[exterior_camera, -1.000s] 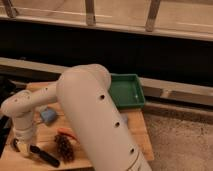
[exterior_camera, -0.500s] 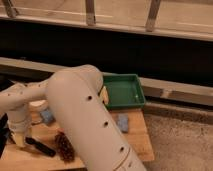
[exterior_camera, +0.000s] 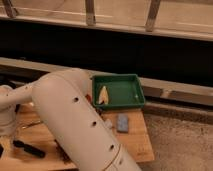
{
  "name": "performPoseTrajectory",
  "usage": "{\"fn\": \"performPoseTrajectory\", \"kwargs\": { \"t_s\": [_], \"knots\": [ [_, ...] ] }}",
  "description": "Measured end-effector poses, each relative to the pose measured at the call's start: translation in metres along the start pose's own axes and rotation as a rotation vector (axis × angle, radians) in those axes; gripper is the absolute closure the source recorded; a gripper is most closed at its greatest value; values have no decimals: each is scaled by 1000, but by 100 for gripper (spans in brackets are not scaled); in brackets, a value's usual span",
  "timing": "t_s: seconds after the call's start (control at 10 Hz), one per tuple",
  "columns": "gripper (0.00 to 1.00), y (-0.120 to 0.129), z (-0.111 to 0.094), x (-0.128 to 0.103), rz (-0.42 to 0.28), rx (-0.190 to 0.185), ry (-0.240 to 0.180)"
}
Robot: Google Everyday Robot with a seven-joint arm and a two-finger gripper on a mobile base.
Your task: Wipe table surface with brush
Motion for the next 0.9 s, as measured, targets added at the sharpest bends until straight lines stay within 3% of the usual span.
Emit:
{"fn": "performPoseTrajectory", "kwargs": {
  "t_s": [0.2,0.4,0.7,0.9],
  "knots": [
    [100,15,9,14,8,-21,28],
    [100,10,11,30,43,-24,47],
    [100,-30,-1,51,93,-3,68],
    [100,-60,-10,48,102,16,70]
  ]
}}
